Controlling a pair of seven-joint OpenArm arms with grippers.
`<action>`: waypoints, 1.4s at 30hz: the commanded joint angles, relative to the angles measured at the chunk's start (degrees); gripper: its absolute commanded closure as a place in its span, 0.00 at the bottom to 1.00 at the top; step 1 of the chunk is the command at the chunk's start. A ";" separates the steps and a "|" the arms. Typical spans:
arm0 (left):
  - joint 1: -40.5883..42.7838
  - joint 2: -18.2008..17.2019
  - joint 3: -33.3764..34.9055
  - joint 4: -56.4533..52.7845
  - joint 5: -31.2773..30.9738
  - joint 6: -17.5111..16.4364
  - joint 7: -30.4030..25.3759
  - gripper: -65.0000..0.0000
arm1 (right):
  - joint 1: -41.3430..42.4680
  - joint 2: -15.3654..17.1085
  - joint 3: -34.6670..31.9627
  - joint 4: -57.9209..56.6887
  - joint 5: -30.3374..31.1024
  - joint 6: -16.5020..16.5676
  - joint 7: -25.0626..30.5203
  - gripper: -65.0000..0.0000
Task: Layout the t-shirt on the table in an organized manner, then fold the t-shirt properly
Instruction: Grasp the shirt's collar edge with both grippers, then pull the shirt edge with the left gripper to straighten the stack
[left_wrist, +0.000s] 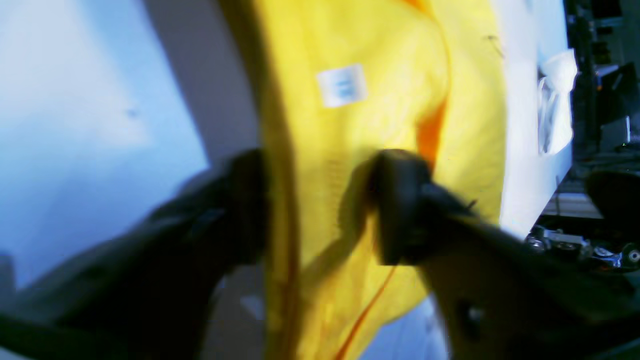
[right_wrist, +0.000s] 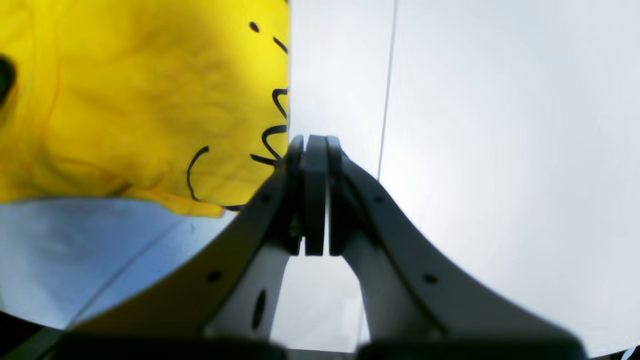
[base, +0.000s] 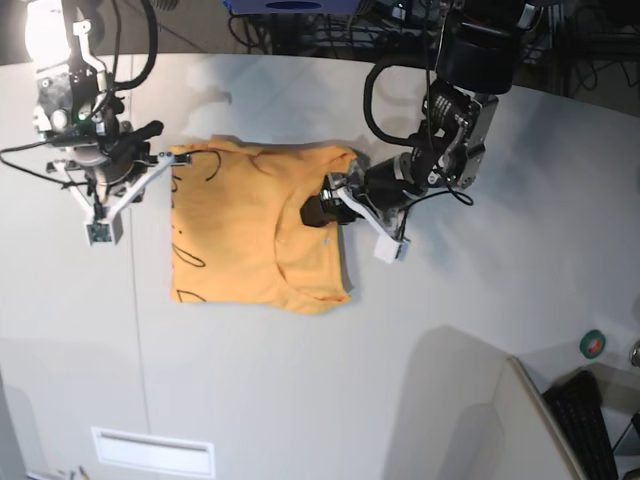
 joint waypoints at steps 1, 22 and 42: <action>-1.18 -0.03 0.02 -0.44 0.30 0.31 0.23 0.67 | 0.13 0.21 1.09 1.00 -0.16 1.44 1.10 1.00; -26.06 -17.53 59.36 3.78 13.13 0.13 0.41 1.00 | -2.77 -2.16 10.06 0.91 -0.16 7.07 1.18 1.00; -29.14 -8.83 70.09 4.13 43.55 -5.93 -13.66 1.00 | -3.83 -6.30 10.15 -6.03 -0.33 7.07 1.27 1.00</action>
